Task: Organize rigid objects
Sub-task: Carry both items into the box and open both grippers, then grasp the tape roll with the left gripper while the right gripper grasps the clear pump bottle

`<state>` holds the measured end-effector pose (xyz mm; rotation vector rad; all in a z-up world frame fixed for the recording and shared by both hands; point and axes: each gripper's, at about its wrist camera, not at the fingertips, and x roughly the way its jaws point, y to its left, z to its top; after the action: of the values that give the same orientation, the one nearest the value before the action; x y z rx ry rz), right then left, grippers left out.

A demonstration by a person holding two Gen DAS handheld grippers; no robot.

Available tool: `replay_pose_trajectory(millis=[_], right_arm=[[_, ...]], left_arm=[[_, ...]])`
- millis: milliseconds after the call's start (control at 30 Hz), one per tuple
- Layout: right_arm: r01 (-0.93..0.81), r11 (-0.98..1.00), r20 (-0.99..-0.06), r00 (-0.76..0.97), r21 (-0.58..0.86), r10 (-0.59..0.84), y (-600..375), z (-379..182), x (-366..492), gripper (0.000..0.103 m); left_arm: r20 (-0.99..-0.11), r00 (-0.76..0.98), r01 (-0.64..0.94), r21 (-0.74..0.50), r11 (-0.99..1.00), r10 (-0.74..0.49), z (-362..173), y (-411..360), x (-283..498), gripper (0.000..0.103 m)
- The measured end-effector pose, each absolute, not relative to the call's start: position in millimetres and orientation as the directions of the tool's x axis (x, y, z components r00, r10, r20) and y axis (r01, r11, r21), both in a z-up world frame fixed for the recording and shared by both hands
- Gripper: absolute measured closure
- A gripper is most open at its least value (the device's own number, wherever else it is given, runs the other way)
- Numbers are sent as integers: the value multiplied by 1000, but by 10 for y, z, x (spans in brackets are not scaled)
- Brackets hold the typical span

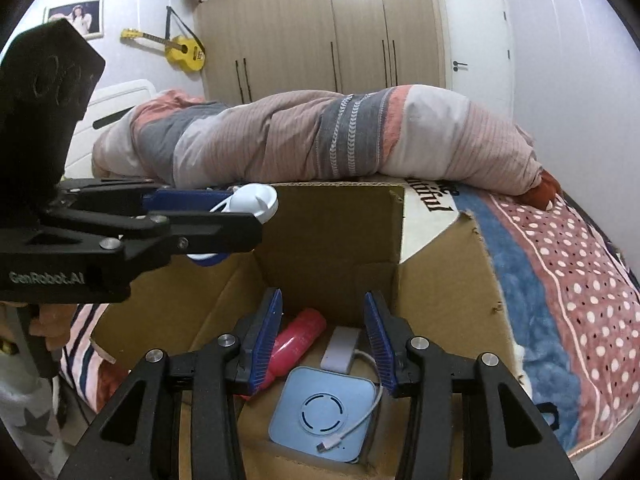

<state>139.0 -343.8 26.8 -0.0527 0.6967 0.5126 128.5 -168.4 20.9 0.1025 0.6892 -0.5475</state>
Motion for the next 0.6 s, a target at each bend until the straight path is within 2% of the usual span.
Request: replay_pose_trajectory(millis=[33, 100, 333, 467, 600], right_arm=[[-464, 878, -626, 651, 118, 429, -3440, 286, 1386, 64], [-461, 880, -626, 654, 114, 424, -3429, 323, 1354, 64], [-475, 875, -613, 666, 91, 425, -3276, 530, 1163, 64], [-508, 858, -590, 672, 74, 449, -3084, 722, 996, 64], [-559, 827, -571, 659, 64, 490, -2795, 858, 816, 64]], left_arm=[[-625, 642, 508, -86, 857, -444, 223, -1669, 1274, 58], [-610, 657, 499, -89, 862, -444, 263, -1610, 1235, 44], [-548, 712, 473, -87, 877, -438, 503, -1276, 978, 40], [-507, 767, 416, -74, 906, -394, 640, -920, 757, 34], [-488, 808, 347, -61, 936, -331, 654, -495, 549, 33]])
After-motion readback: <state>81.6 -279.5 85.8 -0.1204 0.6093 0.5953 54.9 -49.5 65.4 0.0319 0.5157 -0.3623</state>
